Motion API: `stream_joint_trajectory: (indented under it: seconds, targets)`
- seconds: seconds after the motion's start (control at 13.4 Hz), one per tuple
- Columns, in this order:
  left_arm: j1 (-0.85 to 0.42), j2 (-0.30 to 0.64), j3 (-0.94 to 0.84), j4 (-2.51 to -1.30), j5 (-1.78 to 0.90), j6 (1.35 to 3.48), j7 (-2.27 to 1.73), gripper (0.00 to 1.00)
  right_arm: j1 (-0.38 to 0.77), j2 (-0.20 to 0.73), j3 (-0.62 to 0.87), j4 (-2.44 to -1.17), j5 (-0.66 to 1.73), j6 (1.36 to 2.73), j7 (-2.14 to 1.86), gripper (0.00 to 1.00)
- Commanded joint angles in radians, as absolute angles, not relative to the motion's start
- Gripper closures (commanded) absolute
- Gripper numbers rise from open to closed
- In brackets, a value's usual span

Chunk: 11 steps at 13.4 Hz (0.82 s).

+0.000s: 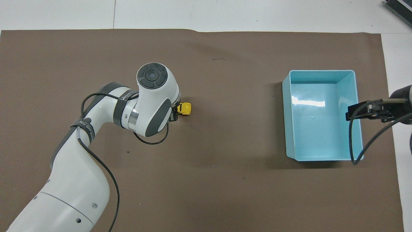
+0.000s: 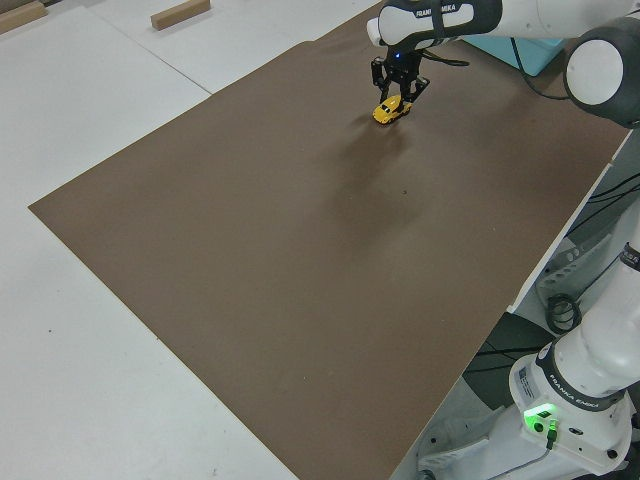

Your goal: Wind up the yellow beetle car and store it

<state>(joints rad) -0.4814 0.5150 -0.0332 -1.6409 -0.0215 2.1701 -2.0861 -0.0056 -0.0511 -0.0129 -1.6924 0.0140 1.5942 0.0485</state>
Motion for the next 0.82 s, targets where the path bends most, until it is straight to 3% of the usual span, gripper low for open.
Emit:
stream_joint_trajectory:
  seconds: [0.0, 0.75]
  targets:
    - [-0.479, 0.500, -0.026, -1.687, -0.021, 2.197, -2.059, 1.00, -0.012, -0.074, -0.012, -1.721, 0.026, 1.618, 0.026, 0.00]
    - [-0.330, 0.491, -0.025, -1.739, -0.020, 2.197, -2.005, 1.00, -0.012, -0.074, -0.012, -1.721, 0.026, 1.617, 0.026, 0.00]
